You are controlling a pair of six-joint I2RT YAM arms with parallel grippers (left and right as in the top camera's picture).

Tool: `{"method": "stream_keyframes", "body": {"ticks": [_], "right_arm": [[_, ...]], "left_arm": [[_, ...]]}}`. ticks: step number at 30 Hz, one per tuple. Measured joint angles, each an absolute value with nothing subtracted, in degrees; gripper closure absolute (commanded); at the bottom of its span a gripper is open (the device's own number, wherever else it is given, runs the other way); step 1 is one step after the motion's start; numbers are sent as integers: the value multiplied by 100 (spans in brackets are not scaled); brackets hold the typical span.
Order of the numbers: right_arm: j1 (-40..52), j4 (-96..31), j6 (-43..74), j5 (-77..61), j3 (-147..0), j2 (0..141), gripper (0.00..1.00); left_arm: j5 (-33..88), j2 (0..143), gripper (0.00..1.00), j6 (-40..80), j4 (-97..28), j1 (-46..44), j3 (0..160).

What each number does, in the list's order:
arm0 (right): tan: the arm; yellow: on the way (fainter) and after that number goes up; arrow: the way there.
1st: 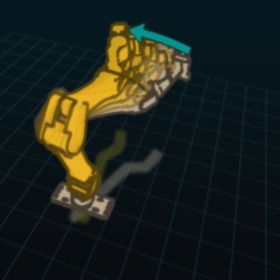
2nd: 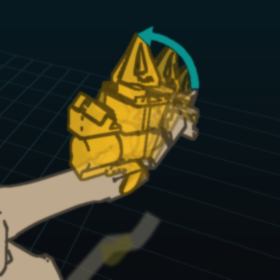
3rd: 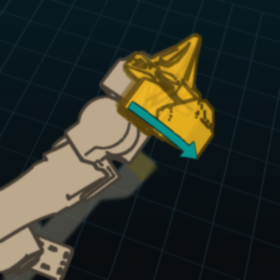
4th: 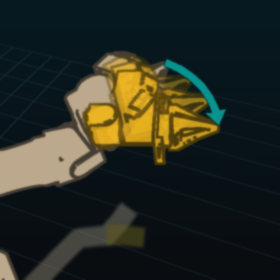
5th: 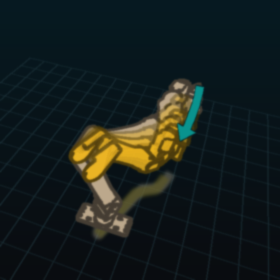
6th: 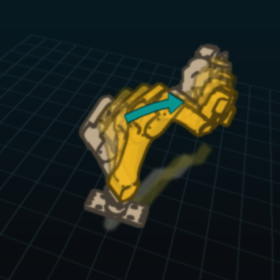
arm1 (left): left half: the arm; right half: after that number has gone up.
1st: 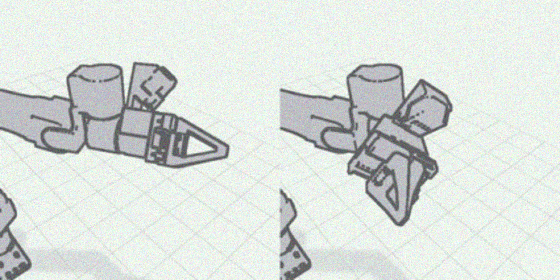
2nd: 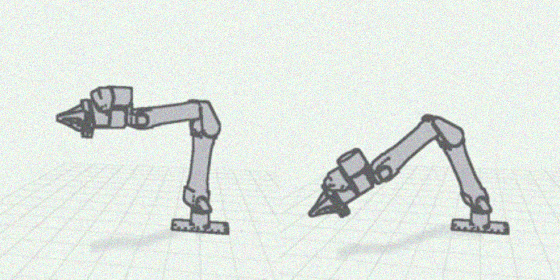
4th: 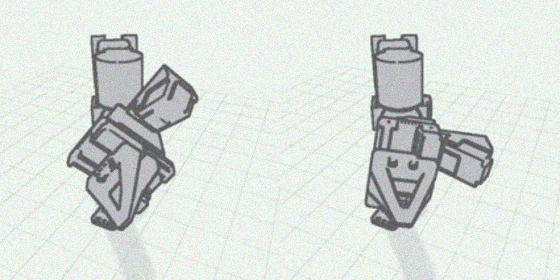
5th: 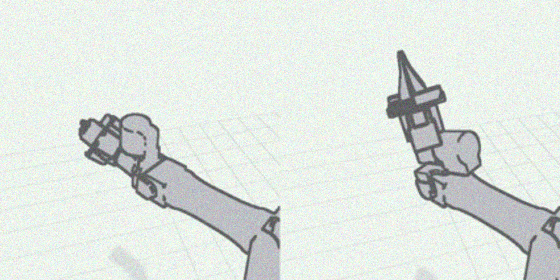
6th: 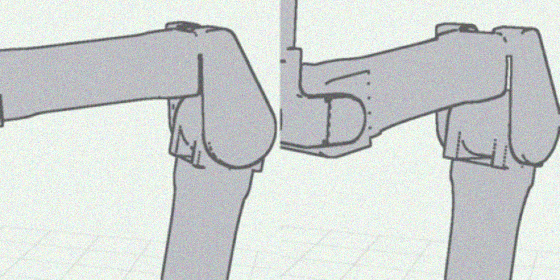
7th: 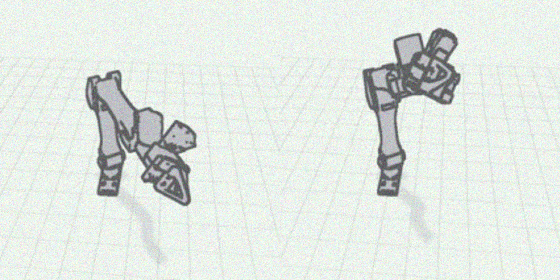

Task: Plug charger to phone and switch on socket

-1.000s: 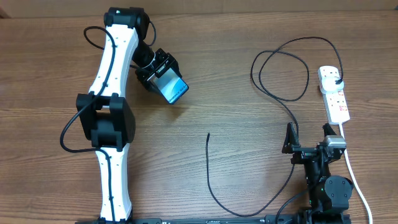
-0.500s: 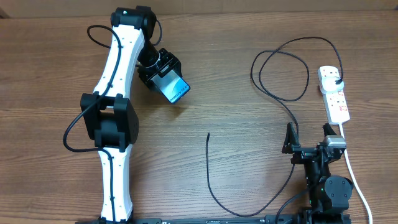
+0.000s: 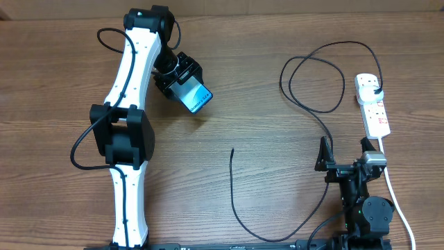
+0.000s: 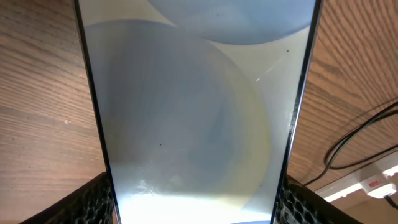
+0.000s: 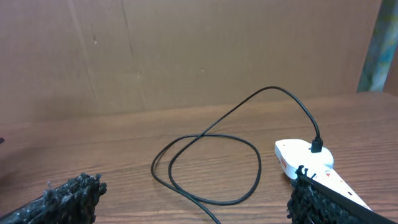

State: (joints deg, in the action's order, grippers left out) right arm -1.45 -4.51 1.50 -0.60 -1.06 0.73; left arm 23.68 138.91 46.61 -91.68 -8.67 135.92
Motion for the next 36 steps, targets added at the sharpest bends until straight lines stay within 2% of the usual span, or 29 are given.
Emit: {"method": "stream_keyframes", "body": {"ticks": [23,36], "right_arm": [[-145,-779,235,-519,-143,75,0],[-145,-1284,281,-558,-1063,432,0]], "left_arm": [[2370,13891,96,4707,-9000,-867,13592],[2370,13891,96,4762,-9000,-867,13592]]}}
